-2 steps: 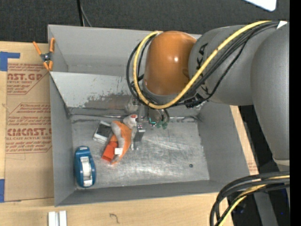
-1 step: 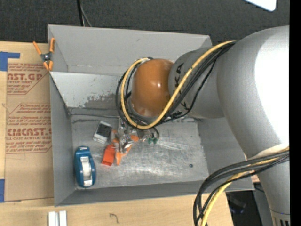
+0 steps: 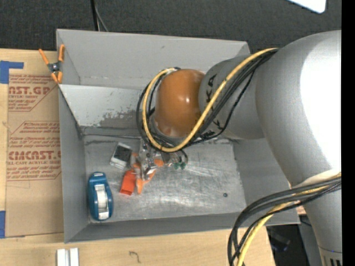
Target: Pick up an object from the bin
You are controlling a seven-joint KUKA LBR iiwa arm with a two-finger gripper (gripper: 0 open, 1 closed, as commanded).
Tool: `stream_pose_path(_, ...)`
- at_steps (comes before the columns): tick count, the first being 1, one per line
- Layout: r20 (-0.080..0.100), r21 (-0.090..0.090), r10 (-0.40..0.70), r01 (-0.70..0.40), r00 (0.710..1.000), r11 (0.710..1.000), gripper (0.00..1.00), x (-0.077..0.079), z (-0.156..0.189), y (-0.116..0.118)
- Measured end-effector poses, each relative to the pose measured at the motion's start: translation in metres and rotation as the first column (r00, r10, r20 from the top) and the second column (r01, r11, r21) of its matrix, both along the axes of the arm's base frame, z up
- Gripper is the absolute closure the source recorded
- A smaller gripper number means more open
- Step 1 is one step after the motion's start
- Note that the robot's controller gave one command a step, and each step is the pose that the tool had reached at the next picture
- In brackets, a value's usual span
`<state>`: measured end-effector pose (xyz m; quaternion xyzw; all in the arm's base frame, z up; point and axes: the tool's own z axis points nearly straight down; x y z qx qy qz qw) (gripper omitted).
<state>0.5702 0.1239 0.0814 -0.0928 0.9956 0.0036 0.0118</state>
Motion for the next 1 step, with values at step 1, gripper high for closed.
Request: stream_pose_path(1,-0.020,-0.009,0.302,-0.302,0.953,0.953,1.00,-0.0174,0.1601,-0.0254)
